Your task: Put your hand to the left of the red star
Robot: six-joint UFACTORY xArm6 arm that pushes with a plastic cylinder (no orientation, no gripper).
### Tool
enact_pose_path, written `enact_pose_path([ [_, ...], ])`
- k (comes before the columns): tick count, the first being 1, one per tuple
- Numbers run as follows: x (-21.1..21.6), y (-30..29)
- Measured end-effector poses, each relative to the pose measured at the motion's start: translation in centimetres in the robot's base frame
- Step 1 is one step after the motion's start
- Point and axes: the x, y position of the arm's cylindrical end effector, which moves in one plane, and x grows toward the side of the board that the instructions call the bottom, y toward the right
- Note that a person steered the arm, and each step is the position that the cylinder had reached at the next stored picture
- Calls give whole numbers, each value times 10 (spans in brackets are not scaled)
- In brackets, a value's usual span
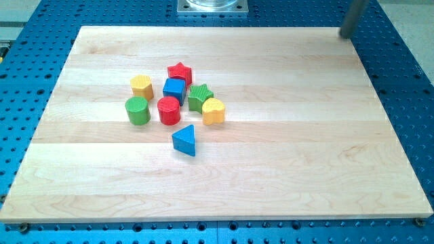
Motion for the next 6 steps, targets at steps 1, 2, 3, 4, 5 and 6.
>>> enact_pose_path([
  [1,0,-101],
  [2,0,-183],
  [3,6,-264],
  [4,35,-338],
  [5,113,-382],
  [6,121,-388],
])
